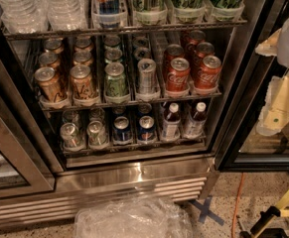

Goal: Pick redbull can from top shelf of fridge

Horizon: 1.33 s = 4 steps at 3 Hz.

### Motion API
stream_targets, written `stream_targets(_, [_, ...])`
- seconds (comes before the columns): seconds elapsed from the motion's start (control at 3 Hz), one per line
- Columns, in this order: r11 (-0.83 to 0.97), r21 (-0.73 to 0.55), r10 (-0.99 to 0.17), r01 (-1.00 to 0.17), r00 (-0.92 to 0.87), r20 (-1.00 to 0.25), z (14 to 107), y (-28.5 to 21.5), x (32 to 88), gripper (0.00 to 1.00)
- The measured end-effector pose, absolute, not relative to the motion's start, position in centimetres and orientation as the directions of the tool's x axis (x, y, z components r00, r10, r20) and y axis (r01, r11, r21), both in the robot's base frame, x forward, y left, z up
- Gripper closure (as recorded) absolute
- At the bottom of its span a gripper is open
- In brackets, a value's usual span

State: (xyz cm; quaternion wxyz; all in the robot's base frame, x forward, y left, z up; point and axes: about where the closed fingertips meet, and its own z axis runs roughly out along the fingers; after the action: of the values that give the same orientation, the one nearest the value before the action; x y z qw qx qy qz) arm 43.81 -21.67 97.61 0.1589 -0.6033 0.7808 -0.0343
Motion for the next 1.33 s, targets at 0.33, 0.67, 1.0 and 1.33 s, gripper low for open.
stream_targets(0.33, [0.270, -0.245, -0.953, -0.931, -0.222, -0.207, 97.6, -21.7, 43.8, 0.00])
stream_targets(0.67, [0.311, -0.248, -0.926, -0.917, -0.235, -0.294, 98.3, -20.8, 44.4, 0.00])
stream_targets(1.0, [0.381, -0.246, -0.872, -0.891, -0.258, -0.416, 99.3, -19.3, 45.4, 0.00])
stream_targets(1.33, [0.438, -0.239, -0.814, -0.866, -0.270, -0.514, 100.4, -17.6, 46.3, 0.00])
